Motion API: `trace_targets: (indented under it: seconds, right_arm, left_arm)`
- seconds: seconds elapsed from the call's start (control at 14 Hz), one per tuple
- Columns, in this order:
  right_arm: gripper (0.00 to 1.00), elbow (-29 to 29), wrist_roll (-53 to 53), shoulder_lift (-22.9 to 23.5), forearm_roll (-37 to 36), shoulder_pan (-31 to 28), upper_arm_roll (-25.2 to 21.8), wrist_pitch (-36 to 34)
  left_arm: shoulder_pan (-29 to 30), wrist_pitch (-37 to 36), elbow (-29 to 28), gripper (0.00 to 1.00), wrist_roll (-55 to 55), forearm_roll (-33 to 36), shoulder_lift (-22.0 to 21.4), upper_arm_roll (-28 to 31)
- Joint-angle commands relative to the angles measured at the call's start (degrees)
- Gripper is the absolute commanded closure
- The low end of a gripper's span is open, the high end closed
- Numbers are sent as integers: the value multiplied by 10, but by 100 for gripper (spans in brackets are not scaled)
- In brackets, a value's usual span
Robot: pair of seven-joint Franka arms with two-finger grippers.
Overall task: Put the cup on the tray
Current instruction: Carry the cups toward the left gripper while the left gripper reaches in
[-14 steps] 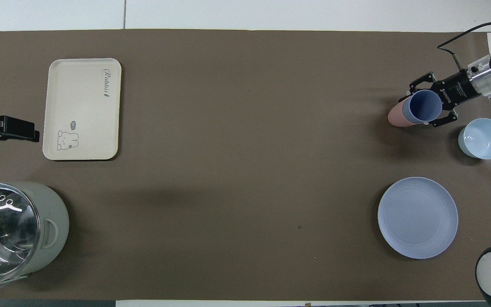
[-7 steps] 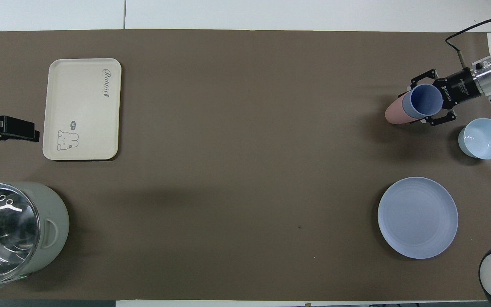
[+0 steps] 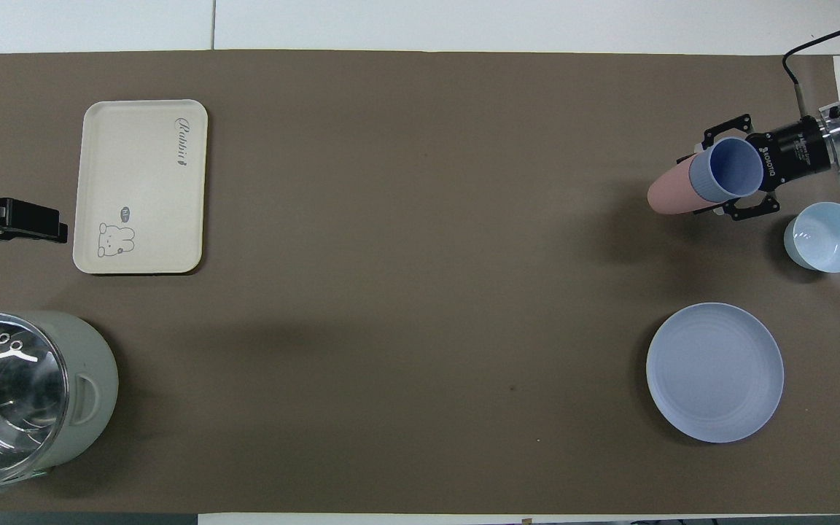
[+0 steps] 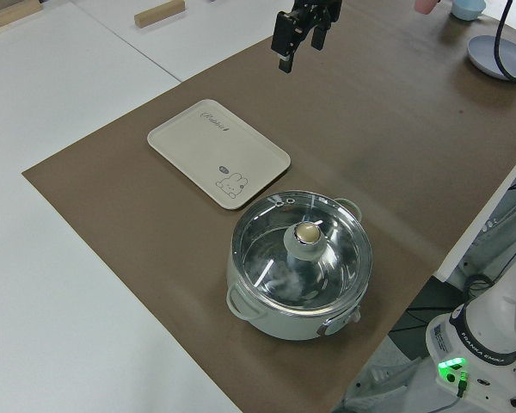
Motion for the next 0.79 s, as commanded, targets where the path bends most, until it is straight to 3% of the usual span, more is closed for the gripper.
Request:
trace_targets:
  seconds: [0.0, 0.14, 0.43, 0.71]
  right_arm:
    - [100, -107, 40, -67, 57, 28, 2, 29]
    - [100, -119, 76, -89, 67, 85, 2, 65]
    - [100, -136, 219, -129, 109, 206, 3, 202]
    - [100, -147, 285, -131, 146, 287, 3, 290]
  left_arm:
    - [1, -3, -12, 0, -4, -7, -15, 3]
    - [1, -4, -12, 0, -4, -7, -15, 3]
    - [-8, -11, -13, 0, -13, -8, -16, 0]
    - [-104, 47, -14, 0, -240, -9, -14, -15]
